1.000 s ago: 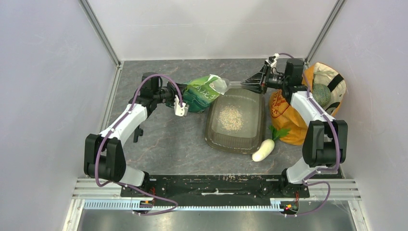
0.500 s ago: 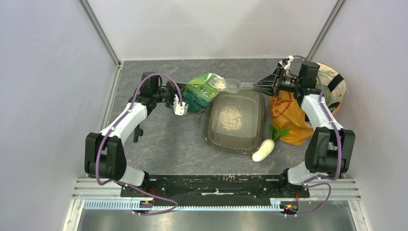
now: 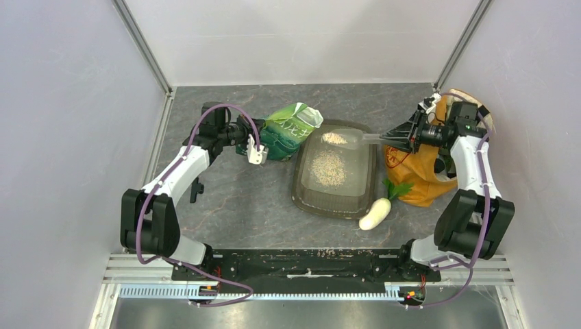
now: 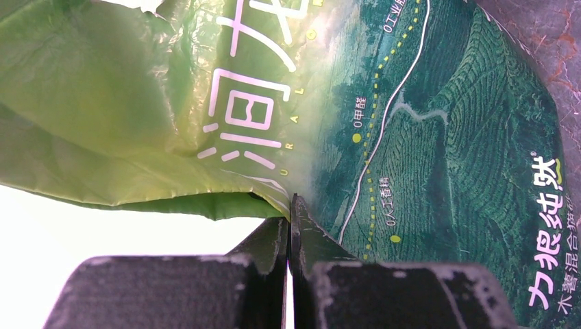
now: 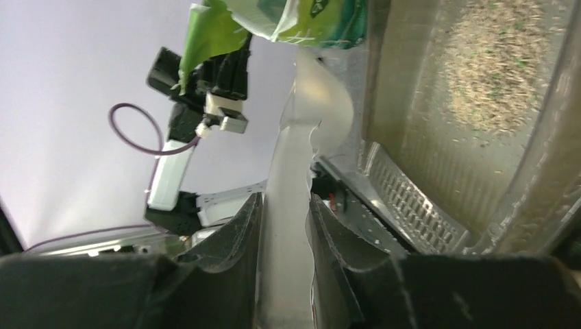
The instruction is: Fill the litter box with clean litter
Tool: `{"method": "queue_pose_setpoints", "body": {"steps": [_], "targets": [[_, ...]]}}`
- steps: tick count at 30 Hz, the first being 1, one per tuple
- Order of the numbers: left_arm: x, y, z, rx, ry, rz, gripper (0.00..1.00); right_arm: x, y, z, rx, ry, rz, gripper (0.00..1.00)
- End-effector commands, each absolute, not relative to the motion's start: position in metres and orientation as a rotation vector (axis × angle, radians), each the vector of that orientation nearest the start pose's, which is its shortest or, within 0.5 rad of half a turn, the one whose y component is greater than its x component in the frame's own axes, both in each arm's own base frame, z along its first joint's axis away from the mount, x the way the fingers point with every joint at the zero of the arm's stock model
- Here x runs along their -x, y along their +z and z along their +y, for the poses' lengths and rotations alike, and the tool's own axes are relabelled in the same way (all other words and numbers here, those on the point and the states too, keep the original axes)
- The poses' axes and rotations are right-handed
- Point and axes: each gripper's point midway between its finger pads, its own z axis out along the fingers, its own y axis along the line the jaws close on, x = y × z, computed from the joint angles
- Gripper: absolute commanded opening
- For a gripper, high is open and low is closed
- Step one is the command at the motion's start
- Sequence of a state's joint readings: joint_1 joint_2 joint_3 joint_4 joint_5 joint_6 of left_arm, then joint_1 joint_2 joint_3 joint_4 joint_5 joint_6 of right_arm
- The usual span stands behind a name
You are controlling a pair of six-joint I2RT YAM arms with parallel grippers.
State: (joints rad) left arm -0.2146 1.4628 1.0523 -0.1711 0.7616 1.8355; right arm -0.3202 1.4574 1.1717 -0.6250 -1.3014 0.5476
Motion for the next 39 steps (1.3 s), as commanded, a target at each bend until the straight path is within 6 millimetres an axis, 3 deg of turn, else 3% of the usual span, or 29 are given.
{"method": "queue_pose_setpoints", "body": {"steps": [1, 3, 8, 11, 16, 20, 24, 28, 32, 39], "targets": [[-0.412, 0.255, -0.191, -1.842, 0.307, 0.508, 0.02, -0.284, 0.256, 0.078, -0.158, 1.419, 2.349, 0.00], [-0.411, 0.255, -0.190, -1.842, 0.307, 0.508, 0.02, -0.287, 0.244, 0.068, -0.118, 1.187, 2.449, 0.00], [-0.409, 0.257, -0.190, -1.836, 0.314, 0.503, 0.02, -0.297, 0.243, 0.060, 0.139, 0.676, 2.515, 0.00], [-0.408, 0.258, -0.190, -1.831, 0.318, 0.503, 0.02, -0.300, 0.246, 0.059, 0.296, 0.467, 2.508, 0.00], [-0.407, 0.260, -0.190, -1.828, 0.323, 0.498, 0.02, -0.308, 0.266, 0.074, 0.566, 0.295, 2.415, 0.00], [-0.406, 0.260, -0.190, -1.828, 0.324, 0.493, 0.02, -0.325, 0.298, 0.089, 0.629, 0.319, 2.314, 0.00], [-0.405, 0.261, -0.190, -1.826, 0.331, 0.485, 0.02, -0.332, 0.344, 0.123, 0.635, 0.550, 2.203, 0.00], [-0.404, 0.263, -0.190, -1.822, 0.353, 0.467, 0.02, -0.339, 0.374, 0.145, 0.580, 0.724, 2.162, 0.00], [-0.403, 0.265, -0.190, -1.819, 0.360, 0.458, 0.02, -0.342, 0.383, 0.162, 0.555, 0.836, 2.157, 0.00], [-0.402, 0.266, -0.190, -1.819, 0.367, 0.446, 0.02, -0.357, 0.364, 0.189, 0.607, 0.866, 2.190, 0.00]]}}
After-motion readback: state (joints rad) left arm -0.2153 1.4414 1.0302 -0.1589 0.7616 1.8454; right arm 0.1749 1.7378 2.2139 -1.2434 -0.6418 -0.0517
